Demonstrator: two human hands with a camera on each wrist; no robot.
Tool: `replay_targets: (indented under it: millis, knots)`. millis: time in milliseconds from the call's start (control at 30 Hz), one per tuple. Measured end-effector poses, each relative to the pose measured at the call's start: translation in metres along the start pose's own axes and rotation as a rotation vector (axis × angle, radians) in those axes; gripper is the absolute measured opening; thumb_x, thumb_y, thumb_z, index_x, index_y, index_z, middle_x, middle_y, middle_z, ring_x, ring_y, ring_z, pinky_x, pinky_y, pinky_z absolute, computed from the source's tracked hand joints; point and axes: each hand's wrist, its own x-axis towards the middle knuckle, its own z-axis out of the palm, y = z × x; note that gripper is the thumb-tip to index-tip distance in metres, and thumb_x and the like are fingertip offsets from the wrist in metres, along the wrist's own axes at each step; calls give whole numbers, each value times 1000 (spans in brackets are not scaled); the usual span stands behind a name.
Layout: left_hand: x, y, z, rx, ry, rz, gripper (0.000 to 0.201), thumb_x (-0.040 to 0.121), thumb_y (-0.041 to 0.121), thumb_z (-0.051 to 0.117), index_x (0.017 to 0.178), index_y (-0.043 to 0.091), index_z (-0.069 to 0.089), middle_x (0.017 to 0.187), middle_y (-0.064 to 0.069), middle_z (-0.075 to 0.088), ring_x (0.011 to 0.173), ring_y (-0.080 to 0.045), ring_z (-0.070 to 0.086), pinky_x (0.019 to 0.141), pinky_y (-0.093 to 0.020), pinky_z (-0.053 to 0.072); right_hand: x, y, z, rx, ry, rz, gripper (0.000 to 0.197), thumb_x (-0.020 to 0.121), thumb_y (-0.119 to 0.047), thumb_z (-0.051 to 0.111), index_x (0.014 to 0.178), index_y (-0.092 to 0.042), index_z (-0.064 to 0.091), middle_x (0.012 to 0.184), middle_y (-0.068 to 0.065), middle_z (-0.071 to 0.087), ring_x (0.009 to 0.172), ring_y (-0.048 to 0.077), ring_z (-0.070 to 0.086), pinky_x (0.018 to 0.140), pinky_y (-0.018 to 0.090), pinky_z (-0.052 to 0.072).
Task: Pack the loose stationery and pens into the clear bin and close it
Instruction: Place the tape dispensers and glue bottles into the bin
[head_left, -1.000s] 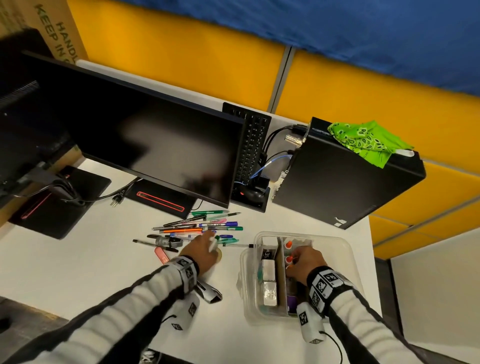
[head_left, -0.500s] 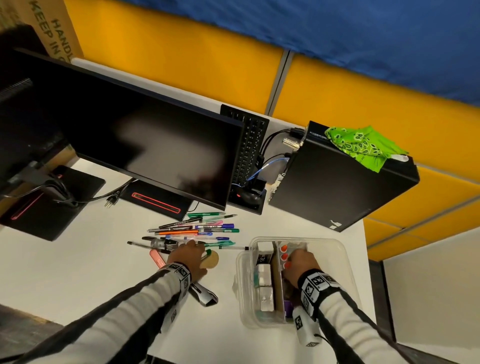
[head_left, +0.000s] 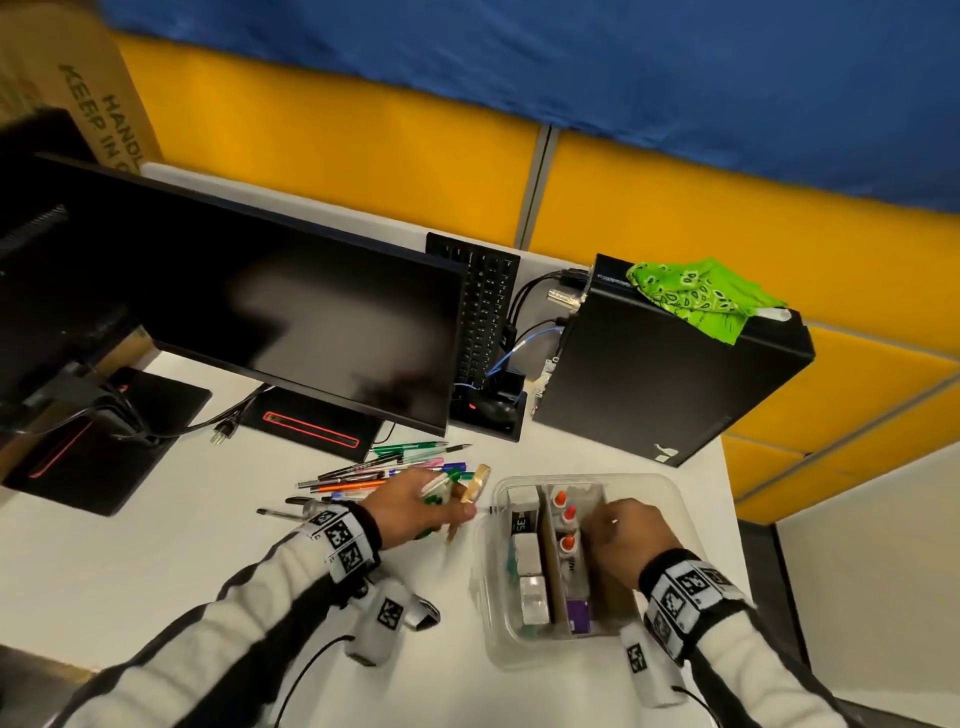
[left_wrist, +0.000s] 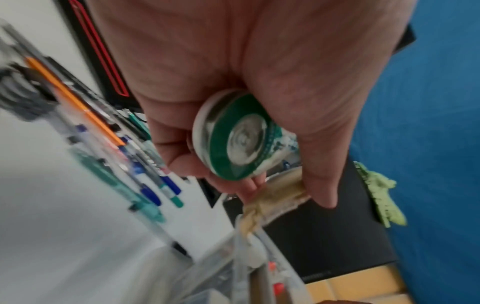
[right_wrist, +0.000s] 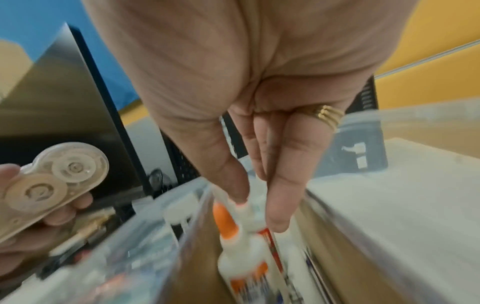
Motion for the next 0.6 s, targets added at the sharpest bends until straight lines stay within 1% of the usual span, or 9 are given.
replay_targets:
  millis: [67, 133, 200, 267, 367, 400, 467, 567, 600]
  knots:
    - [2, 18, 2, -21, -107, 31, 38, 82, 51, 75, 86, 13, 71, 67, 4, 60, 57, -7, 52, 55, -21, 43, -9, 3, -13, 134, 113, -62, 12, 92, -23, 62, 97, -21, 72, 95, 0, 73, 87, 18, 68, 77, 28, 53]
    - [6, 29, 9, -73, -225, 37, 58, 76, 65, 73, 88, 8, 70, 72, -3, 58, 62, -11, 51, 58, -24, 43, -25, 0, -27, 423, 158, -159, 22, 95, -17, 60, 113, -29, 69, 106, -5, 72, 88, 18, 70, 80, 36, 60]
    - [10, 39, 20, -156, -307, 35, 56, 75, 68, 72, 89, 14, 72, 82, -8, 64, 74, -16, 57, 74, -31, 48, -45, -10, -41, 731, 58, -236, 32, 97, -12, 60, 118, -35, 64, 111, -3, 70, 82, 25, 73, 67, 37, 62]
    - [13, 49, 37, -337, -363, 40, 45, 78, 56, 77, 93, 14, 74, 91, -11, 68, 85, -23, 61, 86, -37, 48, -64, -19, -47, 873, -88, -262, 37, 93, -13, 67, 121, -36, 60, 110, 1, 70, 78, 29, 74, 57, 33, 58]
    - [12, 67, 66, -643, -395, 87, 24, 93, 20, 66, 108, 2, 69, 98, -13, 73, 89, -23, 68, 90, -33, 54, -80, -23, -41, 877, -143, -252, 49, 83, -22, 80, 122, -37, 54, 106, 2, 73, 82, 24, 75, 60, 33, 60]
    - [13, 70, 74, -685, -398, 96, 25, 95, 12, 60, 113, -4, 64, 100, -13, 72, 90, -23, 68, 89, -32, 54, -83, -22, -36, 933, -162, -225, 47, 85, -21, 79, 122, -33, 54, 105, 6, 75, 82, 28, 76, 61, 36, 61]
    - [10, 77, 89, -660, -400, 128, 29, 96, 10, 58, 118, -8, 60, 103, -15, 70, 93, -24, 67, 89, -31, 53, -87, -16, -28, 1080, -200, -170, 33, 91, -14, 72, 120, -19, 58, 99, 14, 77, 78, 36, 76, 61, 37, 63]
    - [7, 81, 103, -472, -336, 145, 17, 98, 15, 59, 108, 5, 68, 97, -3, 73, 92, -15, 67, 90, -27, 51, -88, -1, -23, 1154, -156, -123, 15, 94, -9, 66, 109, -12, 67, 86, 21, 76, 68, 32, 73, 56, 33, 61]
    - [8, 81, 105, -423, -306, 136, 15, 99, 15, 59, 108, 11, 70, 100, 0, 73, 97, -14, 67, 92, -27, 51, -88, 5, -22, 1144, -135, -113, 11, 95, -9, 65, 105, -12, 70, 82, 23, 75, 65, 31, 72, 56, 33, 59]
